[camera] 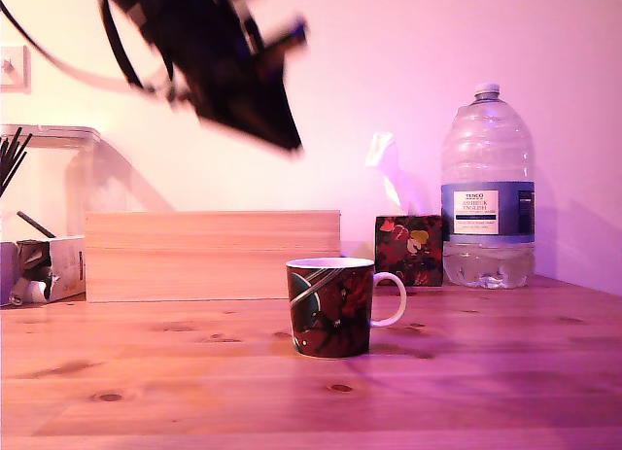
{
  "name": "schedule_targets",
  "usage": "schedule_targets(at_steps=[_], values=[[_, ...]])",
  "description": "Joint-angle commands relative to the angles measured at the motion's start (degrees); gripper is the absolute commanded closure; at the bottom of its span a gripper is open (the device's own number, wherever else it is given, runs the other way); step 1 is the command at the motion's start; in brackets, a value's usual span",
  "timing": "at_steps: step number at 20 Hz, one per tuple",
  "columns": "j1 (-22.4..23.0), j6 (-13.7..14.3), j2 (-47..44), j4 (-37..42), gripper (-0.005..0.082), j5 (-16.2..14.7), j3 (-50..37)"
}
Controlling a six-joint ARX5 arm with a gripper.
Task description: Pick up the coffee capsules from the table one by one and drop them inside the nearest coffee cup
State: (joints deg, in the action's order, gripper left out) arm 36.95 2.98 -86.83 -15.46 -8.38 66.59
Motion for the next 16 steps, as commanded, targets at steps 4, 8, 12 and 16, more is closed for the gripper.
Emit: schedule_targets(at_steps=[4, 8, 12, 16], values=[[-3.3, 0.0, 8.3, 5.2, 0.0788, 0.4, -9.6], [-10.0, -2.1, 16.6, 10.5, 0.0788, 0.6, -19.5], [-16.5, -4.5, 24.7, 13.7, 0.0788, 1.9, -27.5], [-21.2, -4.5, 31.8, 13.7, 0.0788, 3.5, -32.3]])
